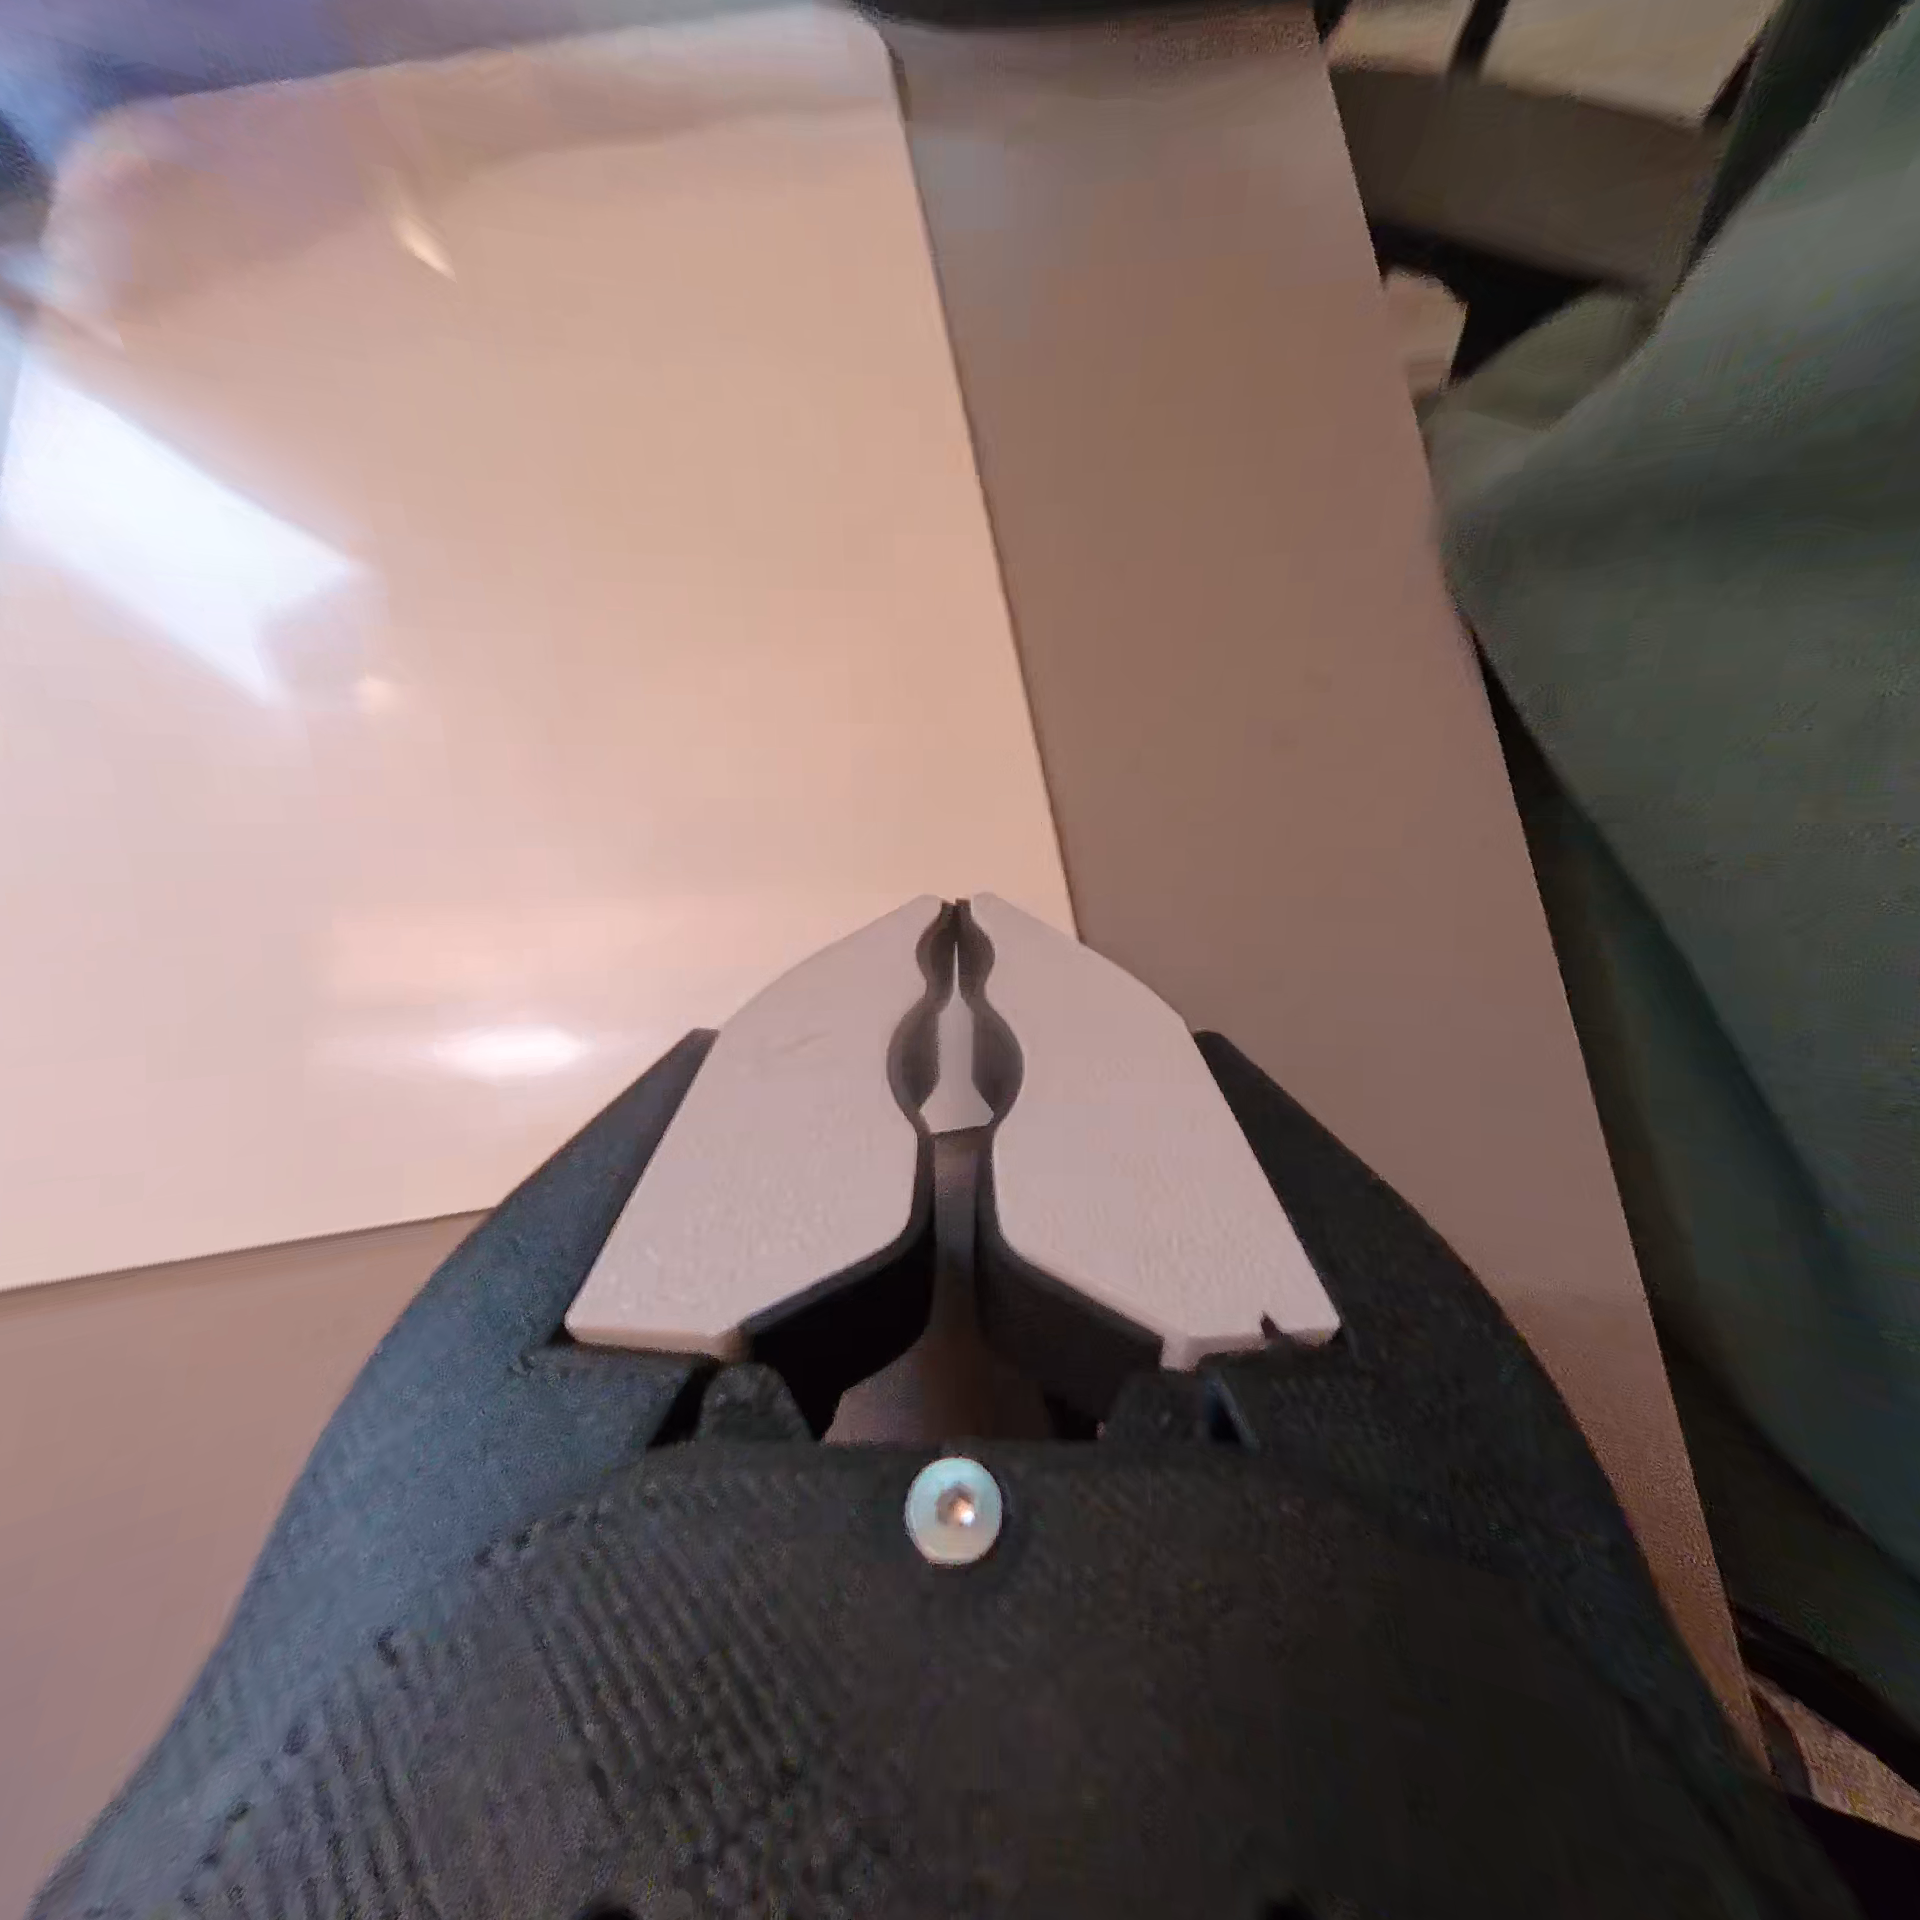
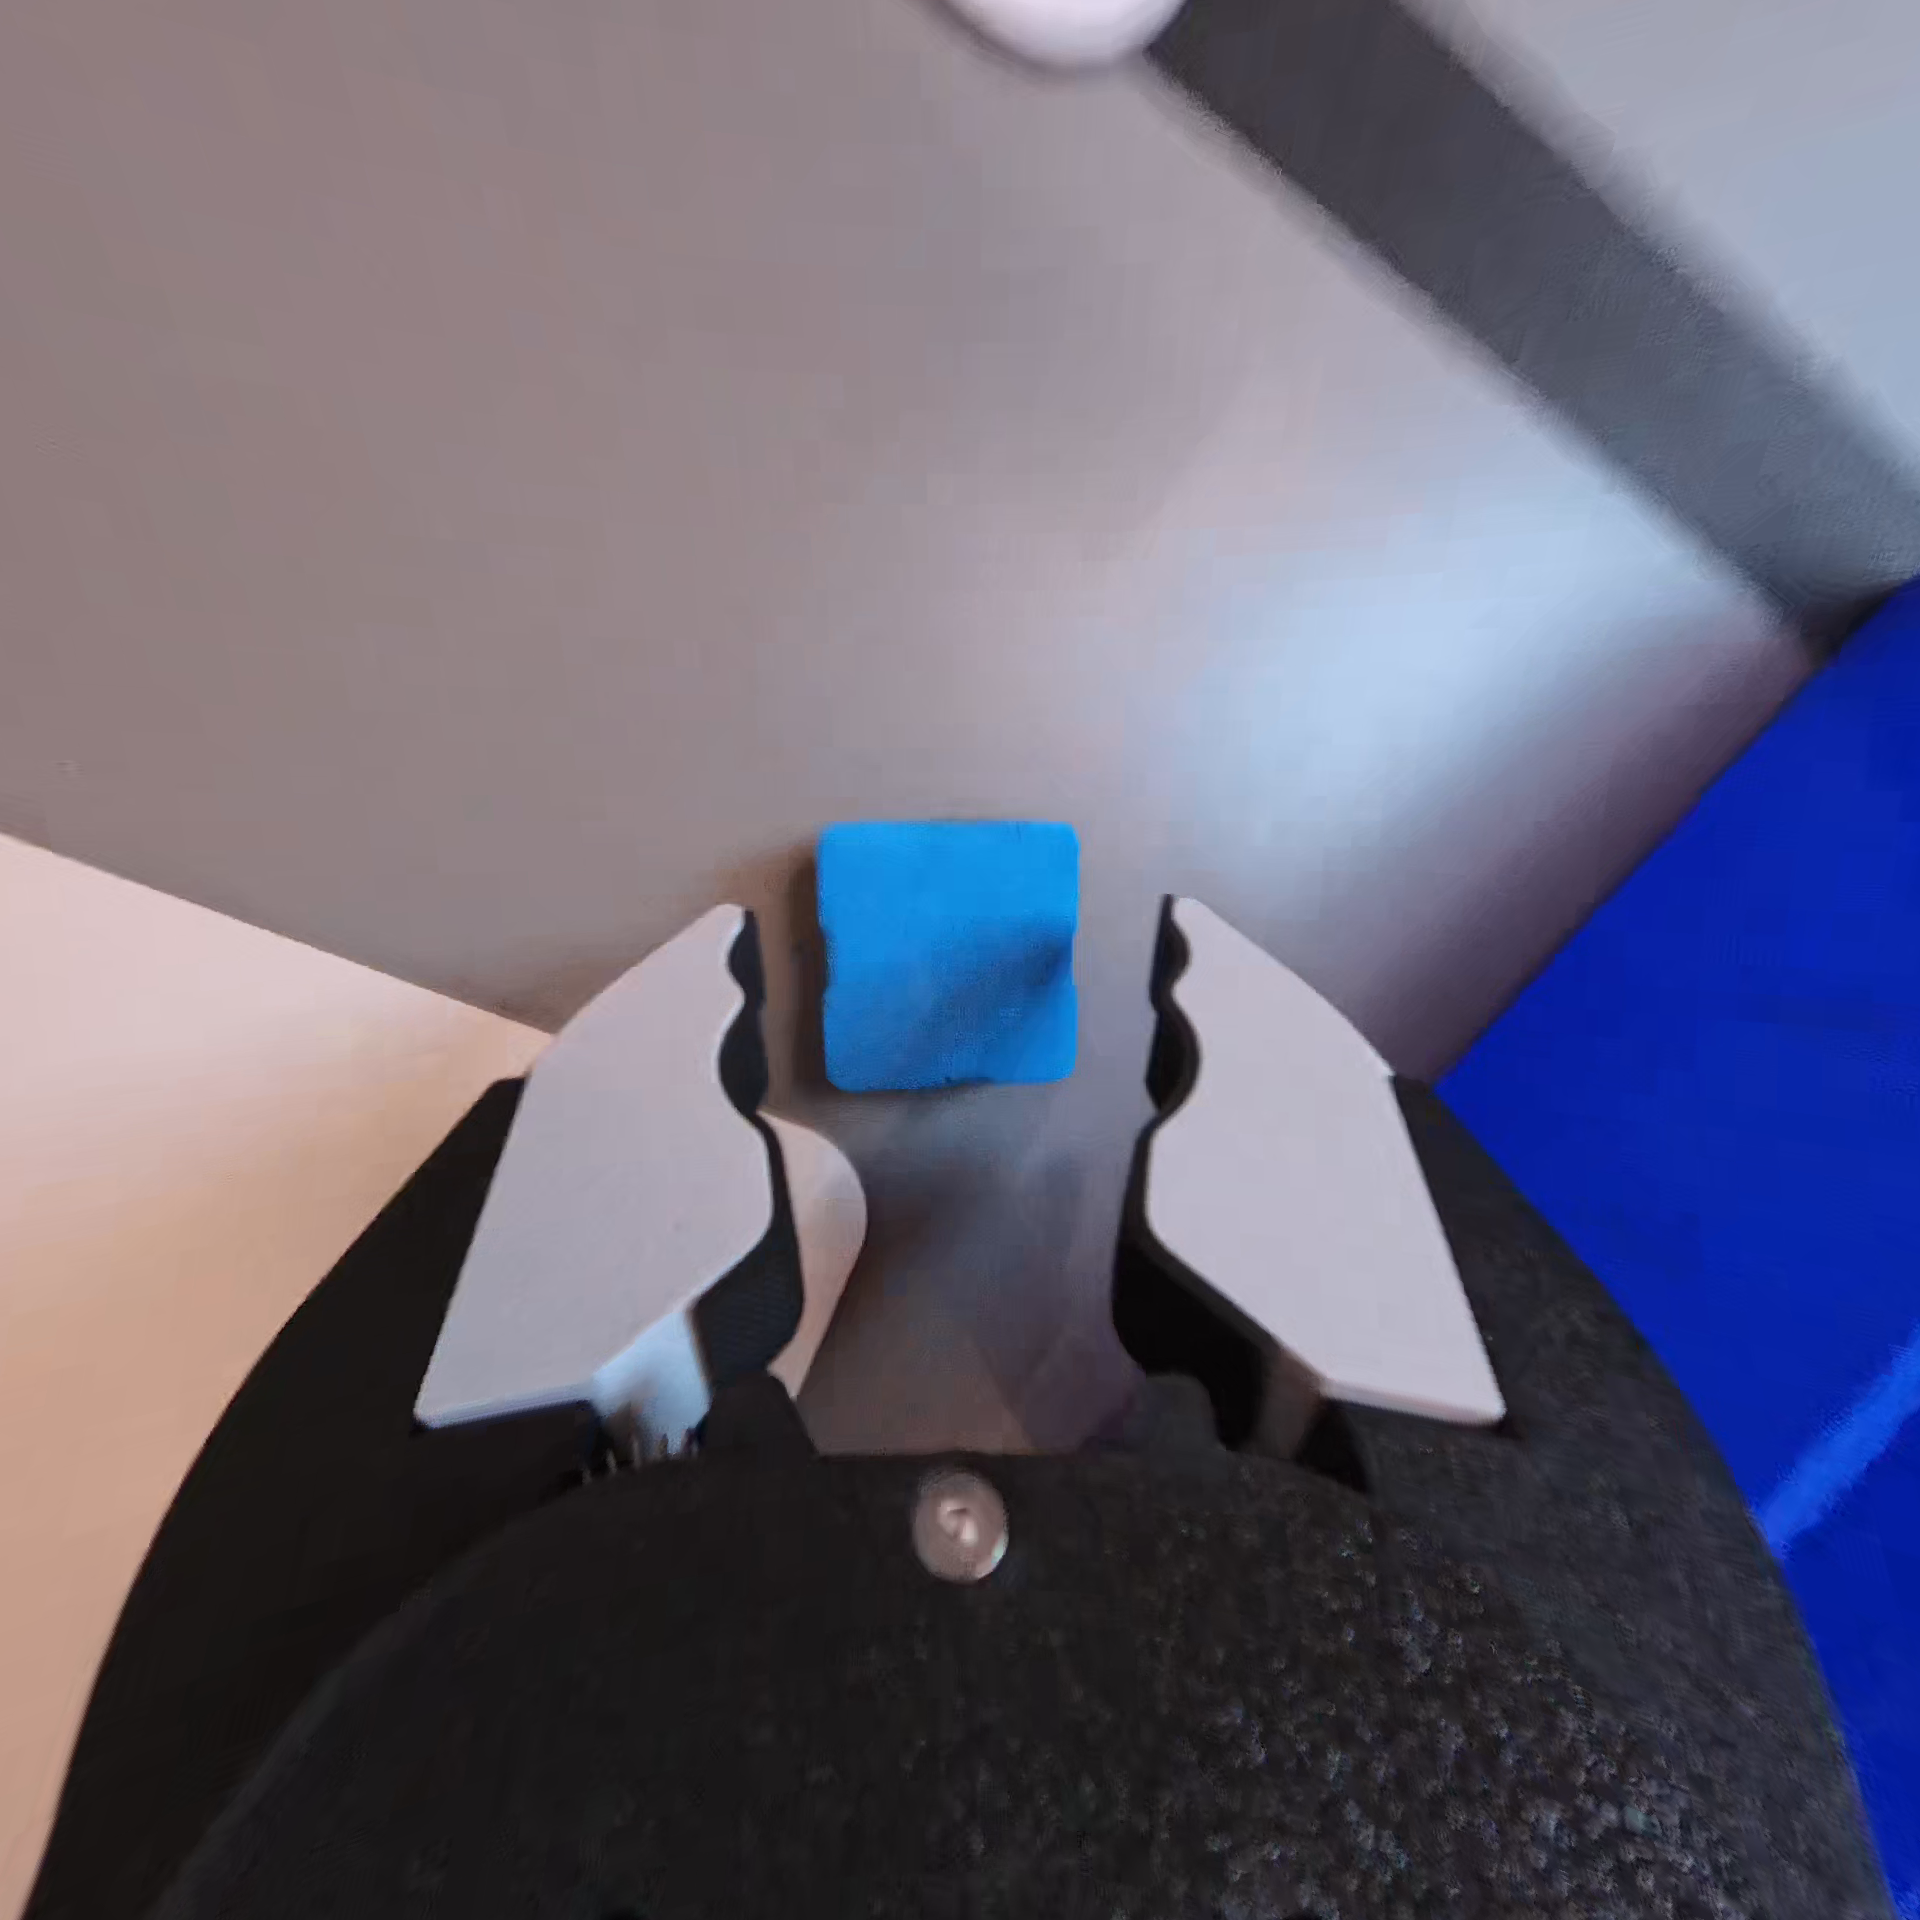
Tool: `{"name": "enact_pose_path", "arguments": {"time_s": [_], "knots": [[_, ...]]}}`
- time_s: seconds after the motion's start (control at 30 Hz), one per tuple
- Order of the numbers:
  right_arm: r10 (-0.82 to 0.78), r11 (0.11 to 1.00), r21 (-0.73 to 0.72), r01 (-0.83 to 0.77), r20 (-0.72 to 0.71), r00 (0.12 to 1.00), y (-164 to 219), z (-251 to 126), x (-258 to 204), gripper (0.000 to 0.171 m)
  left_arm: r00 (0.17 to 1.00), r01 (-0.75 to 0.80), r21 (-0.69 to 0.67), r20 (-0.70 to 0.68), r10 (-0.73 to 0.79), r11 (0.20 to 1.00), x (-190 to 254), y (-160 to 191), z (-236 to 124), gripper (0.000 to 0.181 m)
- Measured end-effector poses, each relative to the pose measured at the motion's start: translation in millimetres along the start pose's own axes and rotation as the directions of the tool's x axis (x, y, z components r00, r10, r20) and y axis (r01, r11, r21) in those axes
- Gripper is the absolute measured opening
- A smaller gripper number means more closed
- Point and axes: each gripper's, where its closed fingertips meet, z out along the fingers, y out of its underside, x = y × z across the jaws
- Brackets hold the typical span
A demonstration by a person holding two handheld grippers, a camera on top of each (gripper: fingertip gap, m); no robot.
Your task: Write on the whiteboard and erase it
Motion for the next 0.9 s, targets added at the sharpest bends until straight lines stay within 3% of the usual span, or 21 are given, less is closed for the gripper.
{"name": "enact_pose_path", "arguments": {"time_s": [0.13, 0.2, 0.23, 0.27, 0.33, 0.43, 0.5, 0.53, 0.67, 0.77, 0.8, 0.87, 0.9], "knots": [[-0.109, 0.897, 0.427, 0.110, -0.026, 0.994, -32.0, -64.7, -30.4, 0.084, 0.979, 0.066, 0.190, 0.179, -0.101, 0.980, -52.5, -24.6, -55.0, 0.000], [-0.175, 0.852, 0.502, 0.146, 0.010, 0.985, -20.9, -88.7, -54.3, 0.083, 0.933, 0.094, 0.270, 0.312, -0.180, 0.958, -88.8, -29.0, -112.3, 0.000], [-0.206, 0.841, 0.514, 0.166, 0.021, 0.978, -11.7, -95.7, -63.4, 0.082, 0.906, 0.098, 0.264, 0.376, -0.196, 0.960, -104.1, -25.4, -142.1, 0.004], [-0.235, 0.835, 0.516, 0.190, 0.023, 0.972, -1.8, -100.1, -69.6, 0.081, 0.867, 0.117, 0.202, 0.457, -0.199, 0.972, -121.2, -15.1, -169.5, 0.039], [-0.283, 0.825, 0.517, 0.228, 0.029, 0.959, 15.7, -105.4, -78.3, 0.079, 0.800, 0.165, -0.026, 0.588, -0.118, 0.986, -152.9, 16.5, -218.6, 0.050], [-0.311, 0.816, 0.535, 0.218, 0.089, 0.946, 33.5, -108.8, -89.6, 0.074, 0.870, 0.204, -0.378, 0.493, 0.009, 0.903, -175.8, 66.5, -248.1, 0.044], [-0.312, 0.814, 0.543, 0.206, 0.109, 0.944, 40.0, -106.3, -93.2, 0.073, 0.924, 0.182, -0.658, 0.368, 0.101, 0.730, -187.3, 111.0, -259.8, 0.046], [-0.310, 0.815, 0.543, 0.201, 0.117, 0.943, 42.6, -104.0, -95.0, 0.072, 0.945, 0.177, -0.733, 0.314, 0.095, 0.656, -192.1, 127.3, -259.6, 0.047], [-0.329, 0.823, 0.523, 0.223, 0.117, 0.937, 54.9, -95.3, -103.8, 0.071, 0.994, 0.094, -0.920, 0.110, 0.022, 0.381, -193.5, 183.7, -247.1, 0.049], [-0.361, 0.826, 0.495, 0.271, 0.096, 0.927, 65.8, -93.0, -105.9, 0.070, 0.998, 0.015, -0.969, 0.000, -0.061, 0.246, -179.9, 215.0, -243.2, 0.042], [-0.369, 0.824, 0.494, 0.276, 0.097, 0.925, 67.2, -94.1, -106.6, 0.069, 0.997, -0.012, -0.974, -0.029, -0.072, 0.226, -176.8, 222.6, -240.1, 0.029], [-0.377, 0.817, 0.506, 0.275, 0.109, 0.920, 65.6, -99.2, -109.2, 0.067, 0.997, -0.044, -0.976, -0.057, -0.052, 0.213, -178.6, 224.3, -236.5, 0.024], [-0.381, 0.808, 0.525, 0.267, 0.119, 0.917, 62.3, -103.9, -112.6, 0.066, 0.999, -0.019, -0.962, -0.029, -0.033, 0.271, -184.1, 213.3, -230.0, 0.019]]}}
